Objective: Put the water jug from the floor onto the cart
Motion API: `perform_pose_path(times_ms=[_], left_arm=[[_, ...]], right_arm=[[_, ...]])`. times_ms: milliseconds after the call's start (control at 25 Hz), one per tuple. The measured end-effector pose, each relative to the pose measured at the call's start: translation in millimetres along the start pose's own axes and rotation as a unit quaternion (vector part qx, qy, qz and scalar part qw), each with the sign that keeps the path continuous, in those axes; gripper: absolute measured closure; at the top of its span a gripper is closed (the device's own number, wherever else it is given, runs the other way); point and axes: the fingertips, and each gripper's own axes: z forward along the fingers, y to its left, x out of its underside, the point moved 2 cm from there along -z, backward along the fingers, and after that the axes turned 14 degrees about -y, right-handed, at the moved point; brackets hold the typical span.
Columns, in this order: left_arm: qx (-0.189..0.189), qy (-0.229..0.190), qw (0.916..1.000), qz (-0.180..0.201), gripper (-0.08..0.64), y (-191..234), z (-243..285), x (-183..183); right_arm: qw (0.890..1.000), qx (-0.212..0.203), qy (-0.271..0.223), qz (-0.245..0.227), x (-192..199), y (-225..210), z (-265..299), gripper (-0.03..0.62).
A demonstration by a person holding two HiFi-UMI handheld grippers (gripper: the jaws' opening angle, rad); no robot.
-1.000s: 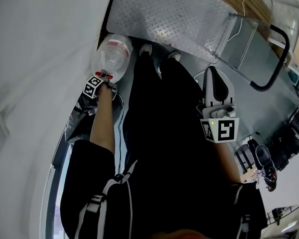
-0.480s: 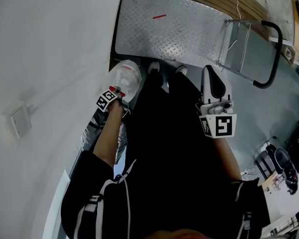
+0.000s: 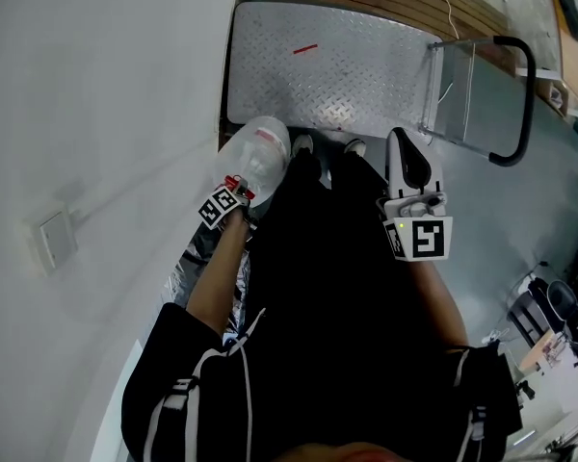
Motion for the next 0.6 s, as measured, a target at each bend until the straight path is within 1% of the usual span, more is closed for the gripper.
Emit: perform_pose_path(times_ms=[200,320,600], left_arm=[[0.034,-0.004,0.9994,-0.003,0.492,-35.3,6.1,-6.4],[0.043,-0.007,0.9991,-0.004,0.492,-48.3,6.4,-11.0],[0.061,-0.009,0.998,0.017,0.494,-74.4,3.6,-16.3]], right_arm=[[1.0,0.026,-0.007,0.0,-6.5,-8.6,-4.5,0.574],[0.999,0.04,-0.014,-0.001,-11.1,-13.0,-10.7,0.574],[0.998,0.058,-0.024,0.009,-11.0,-21.9,-19.1,0.574]])
